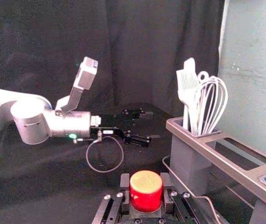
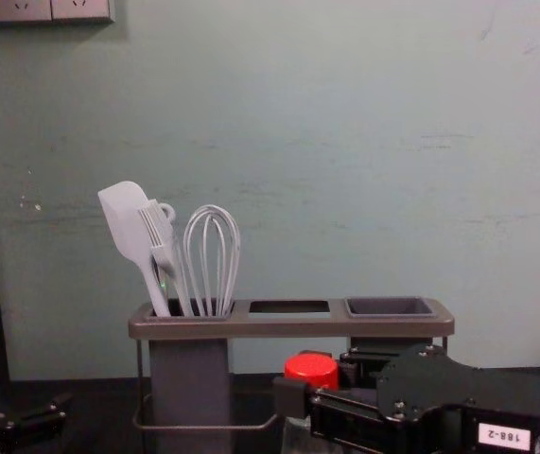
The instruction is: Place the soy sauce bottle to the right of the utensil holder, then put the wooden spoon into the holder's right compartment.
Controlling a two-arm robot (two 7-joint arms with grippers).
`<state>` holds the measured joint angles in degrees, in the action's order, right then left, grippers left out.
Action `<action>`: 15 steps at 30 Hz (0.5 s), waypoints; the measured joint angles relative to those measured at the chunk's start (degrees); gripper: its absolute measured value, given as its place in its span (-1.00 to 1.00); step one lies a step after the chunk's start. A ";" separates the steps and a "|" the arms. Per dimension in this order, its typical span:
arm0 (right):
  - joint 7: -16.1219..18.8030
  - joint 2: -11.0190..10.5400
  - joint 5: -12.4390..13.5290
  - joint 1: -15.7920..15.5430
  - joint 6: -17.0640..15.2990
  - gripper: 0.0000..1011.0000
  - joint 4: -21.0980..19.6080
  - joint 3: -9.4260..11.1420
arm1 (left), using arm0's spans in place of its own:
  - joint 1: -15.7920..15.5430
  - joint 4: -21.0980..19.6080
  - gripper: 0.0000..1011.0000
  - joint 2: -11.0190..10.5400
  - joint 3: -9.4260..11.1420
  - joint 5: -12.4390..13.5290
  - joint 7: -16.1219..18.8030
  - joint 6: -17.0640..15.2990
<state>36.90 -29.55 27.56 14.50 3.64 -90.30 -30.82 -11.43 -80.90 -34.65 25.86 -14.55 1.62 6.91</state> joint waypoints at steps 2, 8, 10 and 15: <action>0.00 0.00 0.00 0.00 0.00 -0.22 0.00 0.00 | 0.00 0.00 1.00 0.00 0.00 0.00 0.00 0.00; -0.12 -0.30 -0.51 -0.09 0.10 -0.22 -0.53 -0.10 | 0.00 0.00 1.00 0.00 0.00 0.00 0.00 0.00; -0.13 -0.42 -0.62 -0.11 0.14 -0.22 -0.78 -0.14 | 0.00 0.00 1.00 0.00 0.00 0.00 0.00 0.00; -0.08 -0.48 -0.52 -0.10 0.14 -0.22 -1.08 -0.14 | 0.00 0.00 1.00 0.00 0.00 0.00 0.00 0.00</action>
<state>36.81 -30.03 27.04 14.39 3.78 -91.38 -30.96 -11.44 -80.90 -34.65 25.86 -14.55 1.62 6.91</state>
